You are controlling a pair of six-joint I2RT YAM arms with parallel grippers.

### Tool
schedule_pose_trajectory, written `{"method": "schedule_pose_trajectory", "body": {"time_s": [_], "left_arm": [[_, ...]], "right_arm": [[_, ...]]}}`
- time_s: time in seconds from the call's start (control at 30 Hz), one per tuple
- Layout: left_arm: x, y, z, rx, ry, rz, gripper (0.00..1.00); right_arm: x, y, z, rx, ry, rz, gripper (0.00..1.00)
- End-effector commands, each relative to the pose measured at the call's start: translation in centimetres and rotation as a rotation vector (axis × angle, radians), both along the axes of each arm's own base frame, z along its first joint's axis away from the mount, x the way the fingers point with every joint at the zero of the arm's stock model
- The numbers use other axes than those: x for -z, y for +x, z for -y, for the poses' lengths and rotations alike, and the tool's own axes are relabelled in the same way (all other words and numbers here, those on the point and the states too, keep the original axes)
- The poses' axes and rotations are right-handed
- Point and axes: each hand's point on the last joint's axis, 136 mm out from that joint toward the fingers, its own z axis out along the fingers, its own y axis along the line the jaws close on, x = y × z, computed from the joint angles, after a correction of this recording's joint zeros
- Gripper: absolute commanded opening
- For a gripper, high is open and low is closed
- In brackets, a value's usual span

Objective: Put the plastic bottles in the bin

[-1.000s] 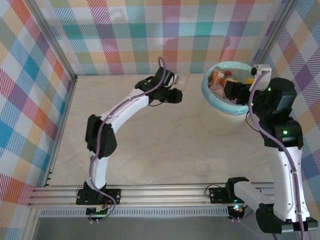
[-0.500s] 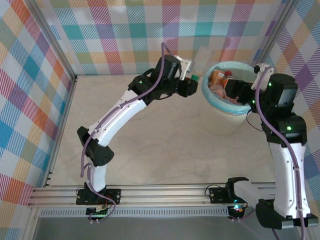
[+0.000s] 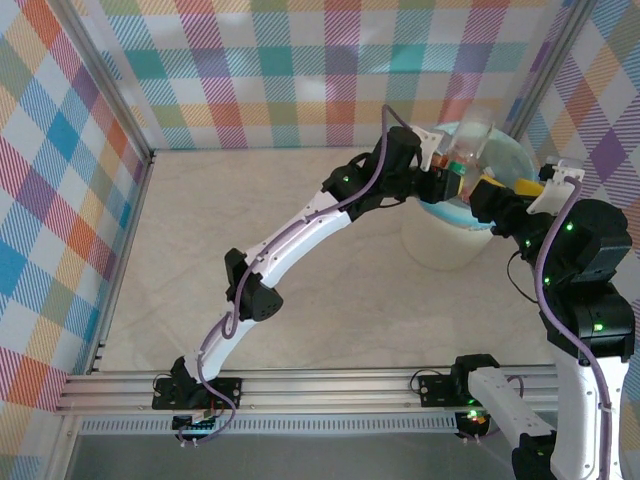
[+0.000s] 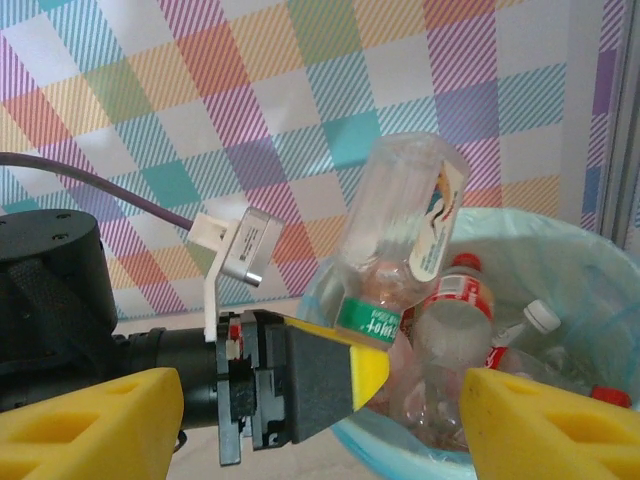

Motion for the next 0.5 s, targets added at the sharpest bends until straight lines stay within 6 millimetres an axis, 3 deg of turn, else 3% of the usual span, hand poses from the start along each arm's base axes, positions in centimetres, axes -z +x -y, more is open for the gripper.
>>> {"method": "schedule_pose_trajectory", "body": {"time_s": [0.0,0.17,0.27,0.37,0.47], "left_arm": [[-2.0,-1.4,2.6,0.048,-0.148,-0.056,0.0],[-1.6,-0.8,3.5,0.024,-0.198,-0.104,0.05],[-1.6,-0.5,3.7,0.014,-0.214,-0.102,0.13],[-1.5,-0.3,3.9,0.008,-0.223,-0.099,0.47],[-1.7,-0.2,3.7,0.002,-0.218,-0.094,0.59]], "right_arm": [[0.5,-0.1,0.1,0.009,0.007,-0.009,0.73],[1.3,-0.2,0.0,0.003,0.018,-0.019,0.73],[1.6,-0.1,-0.1,0.0,0.02,-0.03,0.73],[1.8,-0.1,-0.1,-0.004,0.019,-0.034,0.73],[2.0,-0.1,-0.1,-0.004,0.016,-0.037,0.74]]}}
